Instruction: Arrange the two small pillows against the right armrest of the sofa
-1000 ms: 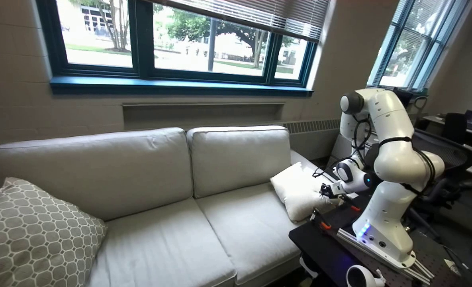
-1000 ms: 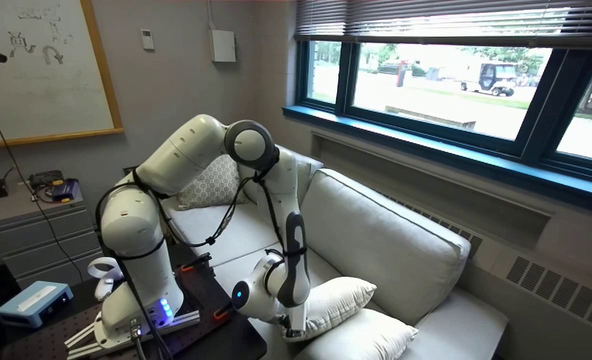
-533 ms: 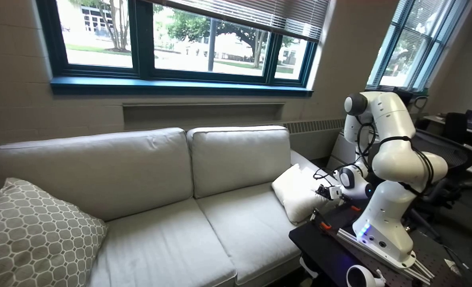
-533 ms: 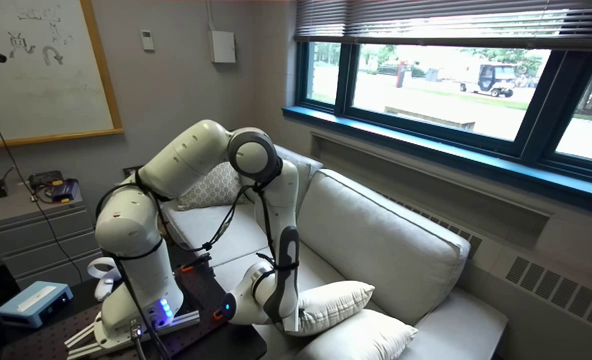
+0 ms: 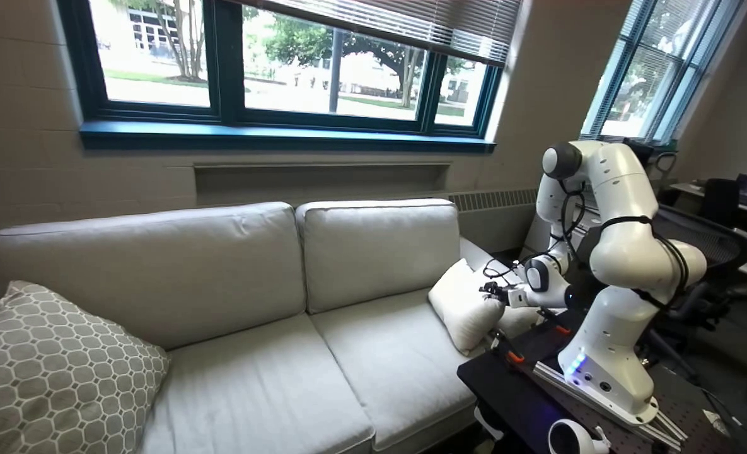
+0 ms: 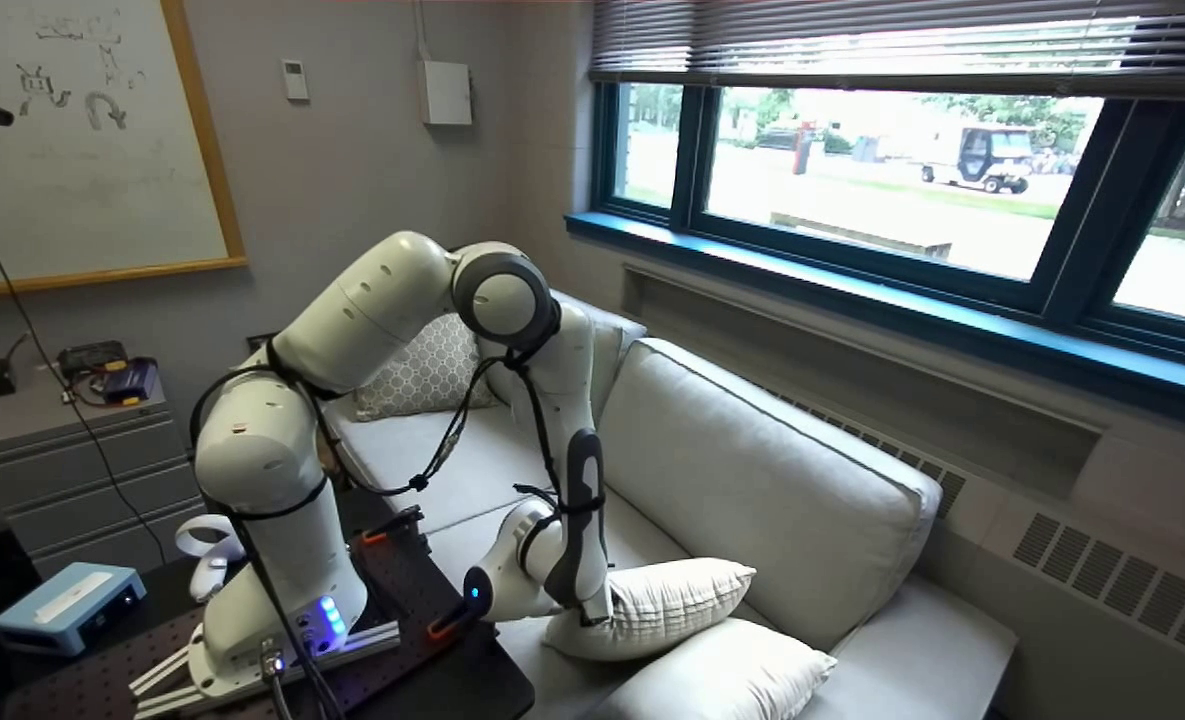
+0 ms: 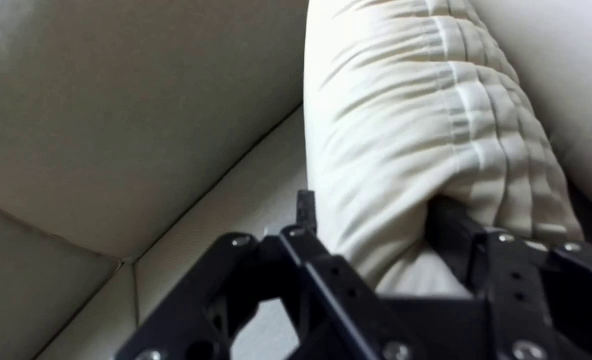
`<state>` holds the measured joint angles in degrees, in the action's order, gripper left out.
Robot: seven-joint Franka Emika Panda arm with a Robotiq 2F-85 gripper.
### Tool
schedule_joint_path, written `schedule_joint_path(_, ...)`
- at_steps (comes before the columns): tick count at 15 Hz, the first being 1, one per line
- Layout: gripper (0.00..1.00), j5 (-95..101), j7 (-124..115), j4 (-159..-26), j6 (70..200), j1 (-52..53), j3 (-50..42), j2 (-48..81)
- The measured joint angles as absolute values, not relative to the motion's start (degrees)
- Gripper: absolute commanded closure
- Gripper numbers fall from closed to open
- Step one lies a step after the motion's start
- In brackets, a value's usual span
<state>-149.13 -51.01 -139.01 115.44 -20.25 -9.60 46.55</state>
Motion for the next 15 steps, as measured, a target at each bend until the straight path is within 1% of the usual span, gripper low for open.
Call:
schedule_joint_path(1, 0.02, -149.13, -49.61, -139.04, 117.40, -20.31, -9.22, 45.07)
schedule_joint_path(2, 0.00, -149.13, -47.98, -139.06, 119.83, -20.73, -8.74, 43.22)
schedule_joint_path(5, 0.00, -149.13, -42.11, -139.17, 126.80, -23.52, -7.26, 36.56)
schedule_joint_path(7, 0.00, -149.08, -38.95, -139.43, 129.13, -23.85, -7.07, 32.08)
schedule_joint_path(9, 0.00, -148.93, -37.64, -139.63, 129.46, -20.79, -6.36, 28.65)
schedule_joint_path(11, 0.00, -148.90, -37.91, -138.95, 129.50, -16.32, -3.58, 26.96)
schedule_joint_path(15, 0.00, -146.82, -40.99, -133.31, 130.04, -7.94, 2.54, 27.33)
